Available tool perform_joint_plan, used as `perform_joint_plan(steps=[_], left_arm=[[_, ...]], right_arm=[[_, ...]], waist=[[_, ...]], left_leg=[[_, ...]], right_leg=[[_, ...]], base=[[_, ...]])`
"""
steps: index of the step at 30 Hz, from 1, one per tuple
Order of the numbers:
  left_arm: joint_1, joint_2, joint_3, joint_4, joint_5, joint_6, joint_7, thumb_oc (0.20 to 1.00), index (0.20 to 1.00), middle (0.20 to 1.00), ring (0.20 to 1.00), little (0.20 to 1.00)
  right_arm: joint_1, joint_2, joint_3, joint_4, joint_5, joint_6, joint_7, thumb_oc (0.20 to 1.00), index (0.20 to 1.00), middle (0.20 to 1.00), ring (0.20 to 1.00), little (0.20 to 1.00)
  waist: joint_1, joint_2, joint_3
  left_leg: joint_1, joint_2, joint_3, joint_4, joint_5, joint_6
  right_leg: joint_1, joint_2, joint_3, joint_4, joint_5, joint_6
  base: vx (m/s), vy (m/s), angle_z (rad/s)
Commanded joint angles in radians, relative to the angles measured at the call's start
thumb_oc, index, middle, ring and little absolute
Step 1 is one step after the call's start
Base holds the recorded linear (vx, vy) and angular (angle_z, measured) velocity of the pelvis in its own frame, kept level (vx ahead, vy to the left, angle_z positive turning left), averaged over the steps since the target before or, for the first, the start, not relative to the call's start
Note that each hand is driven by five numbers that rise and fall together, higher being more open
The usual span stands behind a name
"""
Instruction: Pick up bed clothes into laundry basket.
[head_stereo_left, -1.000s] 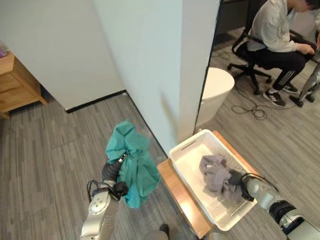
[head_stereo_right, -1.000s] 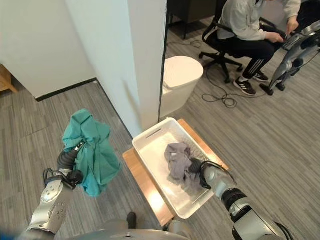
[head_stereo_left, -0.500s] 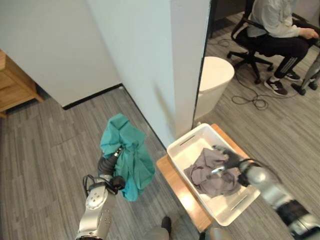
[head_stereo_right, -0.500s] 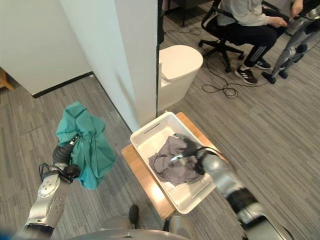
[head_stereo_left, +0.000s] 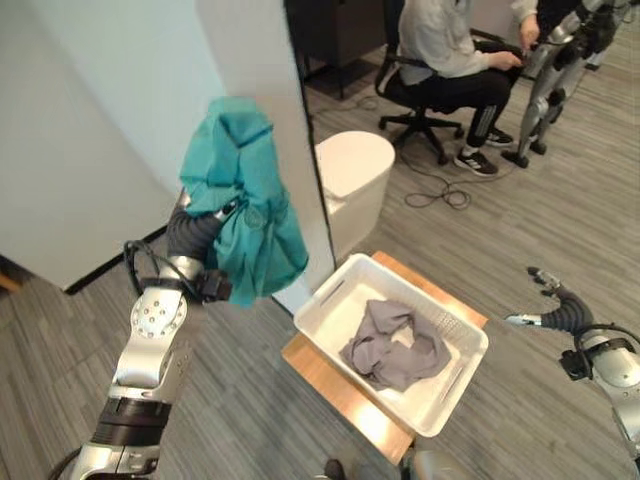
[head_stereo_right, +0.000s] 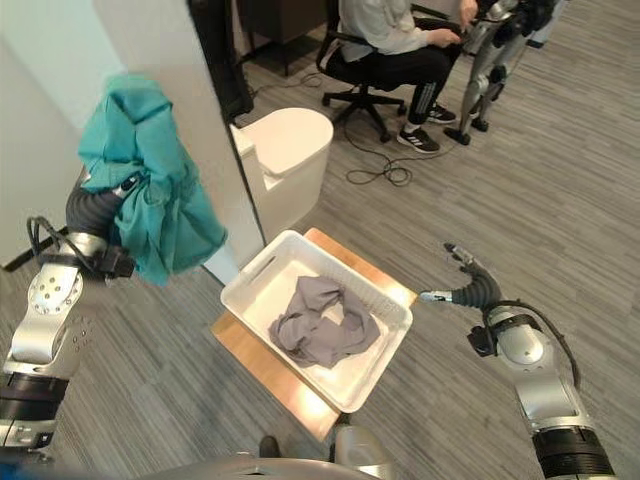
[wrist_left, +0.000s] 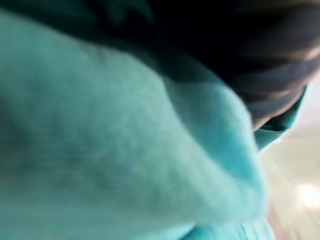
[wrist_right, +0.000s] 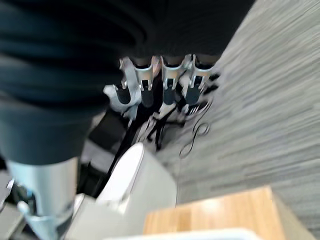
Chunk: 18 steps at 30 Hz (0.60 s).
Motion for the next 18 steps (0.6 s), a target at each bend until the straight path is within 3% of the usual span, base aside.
perform_joint_plan(steps=[1, 5, 9, 13, 18], left_arm=[[-0.09, 0.079, -0.085, -0.013, -0.024, -0.03, -0.07, 0.2, 0.2, 0.2, 0.2, 0.2], [-0.188, 0.128, -0.202, -0.005, -0.043, 0.002, -0.12, 0.2, 0.2, 0.2, 0.2, 0.2], [-0.292, 0.081, -0.275, 0.126, -0.009, 0.006, -0.087, 0.2, 0.2, 0.2, 0.2, 0.2], [-0.411, 0.023, -0.329, 0.377, 0.052, 0.02, -0.041, 0.2, 0.2, 0.2, 0.2, 0.2], [-0.429, -0.025, -0.339, 0.547, 0.055, 0.035, -0.041, 0.2, 0.2, 0.2, 0.2, 0.2]], right_arm=[[-0.021, -0.009, -0.038, 0.001, 0.032, -0.058, -0.063, 1.0, 1.0, 1.0, 1.0, 1.0], [0.018, 0.013, -0.088, 0.012, 0.018, -0.051, -0.106, 1.0, 1.0, 1.0, 1.0, 1.0], [0.039, 0.049, -0.105, 0.008, 0.037, -0.05, -0.139, 1.0, 1.0, 1.0, 1.0, 1.0], [0.046, 0.068, -0.114, -0.011, 0.058, -0.045, -0.16, 1.0, 1.0, 1.0, 1.0, 1.0], [0.065, 0.085, -0.121, -0.036, 0.08, -0.051, -0.169, 1.0, 1.0, 1.0, 1.0, 1.0]], waist=[[-0.02, -0.018, -0.062], [-0.05, -0.001, -0.063], [-0.085, 0.013, -0.065], [-0.129, 0.032, -0.058], [-0.173, 0.046, -0.042]], left_leg=[[-0.063, -0.005, -0.019, 0.005, 0.06, -0.034], [-0.059, -0.007, -0.006, 0.005, 0.06, -0.035], [-0.053, -0.006, 0.011, 0.005, 0.059, -0.034], [-0.049, -0.005, 0.035, 0.005, 0.056, -0.035], [-0.048, -0.004, 0.066, 0.005, 0.053, -0.035]], right_leg=[[0.111, -0.056, 0.011, 0.029, -0.111, 0.088], [0.106, -0.058, 0.025, 0.033, -0.107, 0.092], [0.103, -0.058, 0.041, 0.04, -0.109, 0.094], [0.091, -0.056, 0.064, 0.041, -0.106, 0.098], [0.07, -0.052, 0.092, 0.045, -0.1, 0.102]], base=[[-0.03, -0.009, -0.11], [-0.02, -0.003, -0.12], [-0.01, 0.008, -0.04], [-0.01, 0.023, -0.16], [-0.02, 0.037, -0.19]])
